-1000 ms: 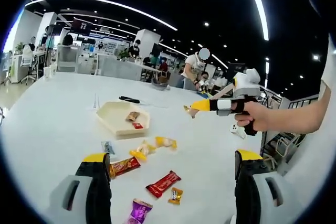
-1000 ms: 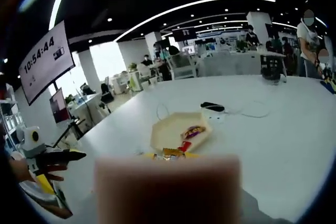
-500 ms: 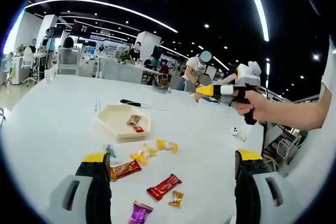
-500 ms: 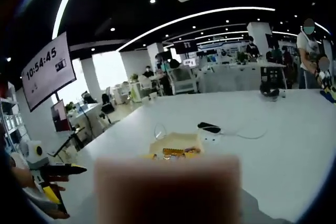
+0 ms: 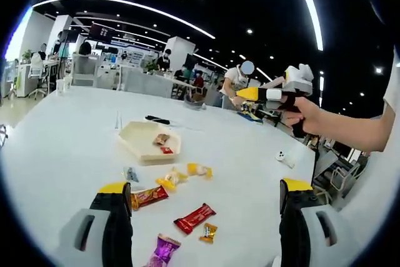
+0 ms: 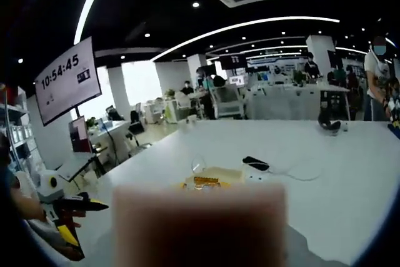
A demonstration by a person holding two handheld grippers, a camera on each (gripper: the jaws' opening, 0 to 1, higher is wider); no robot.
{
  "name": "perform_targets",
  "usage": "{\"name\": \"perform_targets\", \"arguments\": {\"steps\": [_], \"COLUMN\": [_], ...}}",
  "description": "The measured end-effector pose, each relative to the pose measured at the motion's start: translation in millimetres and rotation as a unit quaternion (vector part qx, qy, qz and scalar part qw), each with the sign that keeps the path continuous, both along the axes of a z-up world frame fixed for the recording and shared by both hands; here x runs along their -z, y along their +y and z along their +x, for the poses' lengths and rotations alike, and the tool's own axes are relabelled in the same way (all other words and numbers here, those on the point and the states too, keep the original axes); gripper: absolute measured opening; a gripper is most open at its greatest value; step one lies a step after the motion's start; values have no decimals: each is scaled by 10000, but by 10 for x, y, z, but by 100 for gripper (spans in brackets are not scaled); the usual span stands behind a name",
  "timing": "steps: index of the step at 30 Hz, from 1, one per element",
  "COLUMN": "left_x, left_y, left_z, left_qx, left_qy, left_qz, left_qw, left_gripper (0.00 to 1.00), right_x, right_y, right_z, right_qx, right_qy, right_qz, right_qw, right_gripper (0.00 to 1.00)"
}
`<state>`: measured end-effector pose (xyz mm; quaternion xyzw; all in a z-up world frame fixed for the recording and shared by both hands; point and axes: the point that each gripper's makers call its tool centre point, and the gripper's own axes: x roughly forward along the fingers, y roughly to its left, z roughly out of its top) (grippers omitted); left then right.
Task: Place the target food into the container with the food tongs after gripping and lifting it, then release it inside without dropping or visibly crushing the food.
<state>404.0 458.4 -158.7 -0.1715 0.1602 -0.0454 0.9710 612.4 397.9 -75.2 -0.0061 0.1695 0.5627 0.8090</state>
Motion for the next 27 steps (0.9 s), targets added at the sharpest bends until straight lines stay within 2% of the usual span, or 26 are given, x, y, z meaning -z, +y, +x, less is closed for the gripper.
{"name": "perform_targets", "arguments": {"steps": [12,27], "left_x": [-33,-32], "left_y": [40,62], "left_z": [28,-37], "left_qx": [-99,-156], "left_qy": [-82,-111], "left_qz": [-12,-64], "left_qw": [9999,9998], "left_gripper": [99,99], "right_x": [-66,-391], "right_y": [192,417], "right_z": [82,164], "right_qx": [-149,-287], "right_qy": [-44,-285], "right_qz": [-3,37], "right_qw": [9999,9992], "right_gripper": [18,18]}}
